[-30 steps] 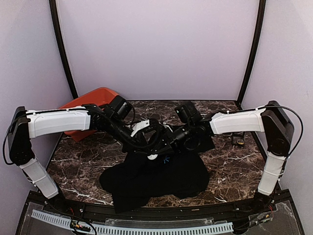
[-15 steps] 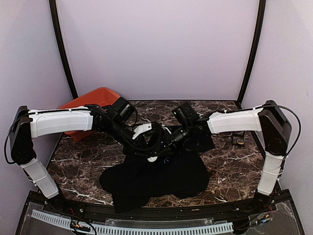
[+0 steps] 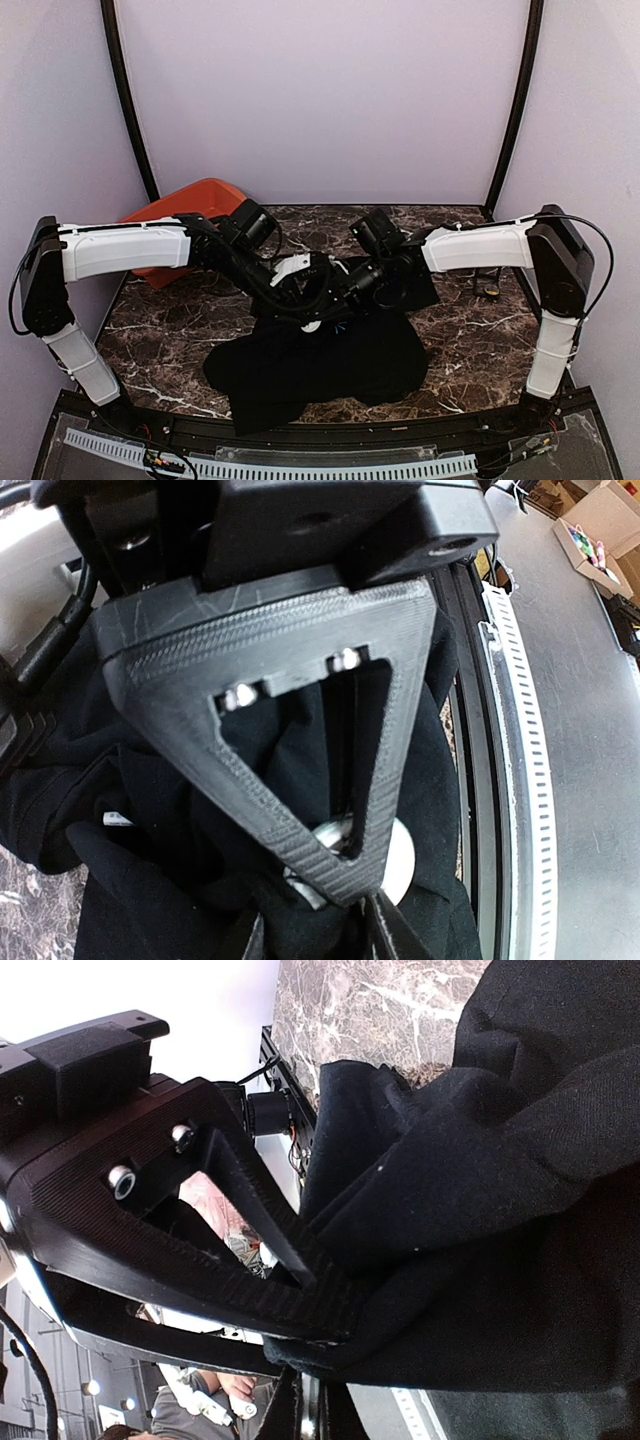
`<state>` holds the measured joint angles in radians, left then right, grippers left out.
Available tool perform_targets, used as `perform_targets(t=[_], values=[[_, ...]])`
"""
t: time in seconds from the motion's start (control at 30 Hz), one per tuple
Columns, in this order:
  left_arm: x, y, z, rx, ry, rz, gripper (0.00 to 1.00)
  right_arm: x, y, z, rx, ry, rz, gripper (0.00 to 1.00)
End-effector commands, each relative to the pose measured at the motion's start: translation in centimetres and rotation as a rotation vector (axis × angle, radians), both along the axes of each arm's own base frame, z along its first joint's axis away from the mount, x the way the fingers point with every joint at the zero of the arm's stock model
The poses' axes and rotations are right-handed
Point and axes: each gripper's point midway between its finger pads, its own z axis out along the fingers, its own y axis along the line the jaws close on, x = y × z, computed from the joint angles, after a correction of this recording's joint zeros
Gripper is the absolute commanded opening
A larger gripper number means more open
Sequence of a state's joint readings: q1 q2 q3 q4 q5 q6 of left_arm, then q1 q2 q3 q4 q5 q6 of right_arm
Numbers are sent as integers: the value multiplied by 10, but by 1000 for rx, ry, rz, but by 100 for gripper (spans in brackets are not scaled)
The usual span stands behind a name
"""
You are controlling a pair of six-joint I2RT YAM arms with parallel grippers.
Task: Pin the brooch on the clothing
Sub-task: Pin the flattened clothing onto the flattened clothing.
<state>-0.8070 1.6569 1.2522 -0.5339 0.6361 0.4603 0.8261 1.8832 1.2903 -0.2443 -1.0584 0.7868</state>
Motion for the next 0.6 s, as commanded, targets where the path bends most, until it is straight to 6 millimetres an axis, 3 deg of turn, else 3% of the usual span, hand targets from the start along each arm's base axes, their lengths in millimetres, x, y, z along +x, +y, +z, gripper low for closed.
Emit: perform_targets(t=[0.0,0.2,0.57], values=[[-19,-5,-9,12,34,-56,30,8,23,45,176,-131,40,0],[-8,-1,-21,86,13,-12,23,9,23,45,157,-150,35,0],[-11,-2,-28,114,11,-23,21,9,24,35,121,-164,35,0]])
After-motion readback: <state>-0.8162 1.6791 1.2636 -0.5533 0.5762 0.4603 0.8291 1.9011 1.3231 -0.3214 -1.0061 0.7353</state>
